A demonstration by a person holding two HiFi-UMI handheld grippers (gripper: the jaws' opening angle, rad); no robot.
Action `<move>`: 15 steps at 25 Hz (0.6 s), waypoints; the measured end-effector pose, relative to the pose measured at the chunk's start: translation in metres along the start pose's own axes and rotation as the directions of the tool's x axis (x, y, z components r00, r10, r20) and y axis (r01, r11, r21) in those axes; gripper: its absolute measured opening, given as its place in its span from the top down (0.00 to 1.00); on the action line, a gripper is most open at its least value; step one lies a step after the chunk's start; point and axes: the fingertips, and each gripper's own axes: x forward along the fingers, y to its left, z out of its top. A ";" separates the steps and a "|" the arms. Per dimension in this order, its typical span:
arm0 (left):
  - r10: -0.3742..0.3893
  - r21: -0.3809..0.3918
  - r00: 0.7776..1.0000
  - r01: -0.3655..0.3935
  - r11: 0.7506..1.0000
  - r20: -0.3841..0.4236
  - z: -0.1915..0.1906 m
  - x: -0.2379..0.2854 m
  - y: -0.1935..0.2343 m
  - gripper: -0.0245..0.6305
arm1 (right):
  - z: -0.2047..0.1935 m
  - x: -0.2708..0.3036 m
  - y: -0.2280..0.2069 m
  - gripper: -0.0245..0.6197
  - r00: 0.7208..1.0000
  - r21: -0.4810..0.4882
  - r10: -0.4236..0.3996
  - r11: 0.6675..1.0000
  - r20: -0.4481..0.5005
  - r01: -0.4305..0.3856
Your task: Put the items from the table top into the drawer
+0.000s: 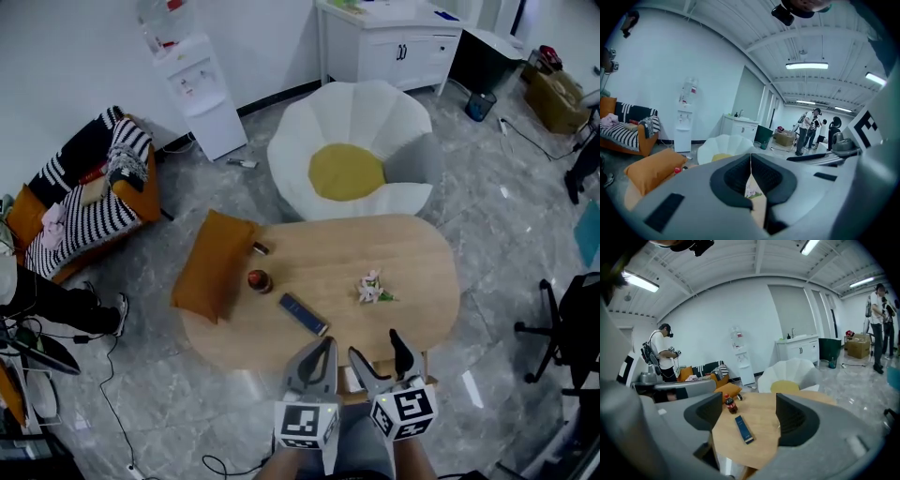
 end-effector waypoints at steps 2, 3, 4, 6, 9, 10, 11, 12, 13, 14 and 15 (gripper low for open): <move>-0.015 0.017 1.000 0.015 1.000 0.022 0.014 -0.005 -0.006 0.94 | 0.018 -0.007 0.006 0.43 1.000 -0.023 0.003 1.000 0.029 -0.002; -0.021 0.023 0.999 0.021 1.000 0.032 0.021 -0.007 -0.009 0.94 | 0.026 -0.010 0.008 0.45 0.999 -0.035 0.003 0.999 0.044 -0.002; -0.027 0.026 0.999 0.026 0.999 0.043 0.028 -0.008 -0.012 0.94 | 0.035 -0.013 0.010 0.48 0.998 -0.047 0.003 0.999 0.060 -0.001; -0.035 0.033 0.997 0.033 0.999 0.067 0.043 -0.010 -0.015 0.94 | 0.050 -0.017 0.014 0.54 0.996 -0.069 0.009 0.998 0.088 -0.003; -0.052 0.061 0.994 0.046 0.997 0.095 0.063 -0.014 -0.020 0.94 | 0.068 -0.022 0.022 0.56 0.993 -0.080 0.021 0.997 0.114 -0.012; -0.063 0.075 0.993 0.055 0.996 0.100 0.069 -0.016 -0.022 0.94 | 0.072 -0.025 0.024 0.57 0.992 -0.082 0.020 0.997 0.122 -0.010; -0.073 0.088 0.992 0.063 0.994 0.108 0.075 -0.018 -0.023 0.94 | 0.076 -0.028 0.026 0.59 0.991 -0.085 0.017 0.996 0.131 -0.005; -0.080 0.096 0.990 0.069 0.993 0.118 0.083 -0.019 -0.023 0.95 | 0.082 -0.030 0.027 0.61 0.990 -0.089 0.015 0.996 0.142 -0.002; -0.085 0.100 0.988 0.072 0.992 0.131 0.091 -0.020 -0.022 0.94 | 0.089 -0.031 0.029 0.61 0.988 -0.096 0.015 0.995 0.154 -0.001; -0.089 0.103 0.985 0.074 0.992 0.146 0.100 -0.022 -0.022 0.94 | 0.095 -0.032 0.032 0.61 0.986 -0.104 0.018 0.995 0.165 -0.001; -0.091 0.104 0.983 0.075 0.992 0.160 0.107 -0.024 -0.022 0.94 | 0.100 -0.033 0.035 0.61 0.984 -0.112 0.023 0.994 0.175 -0.003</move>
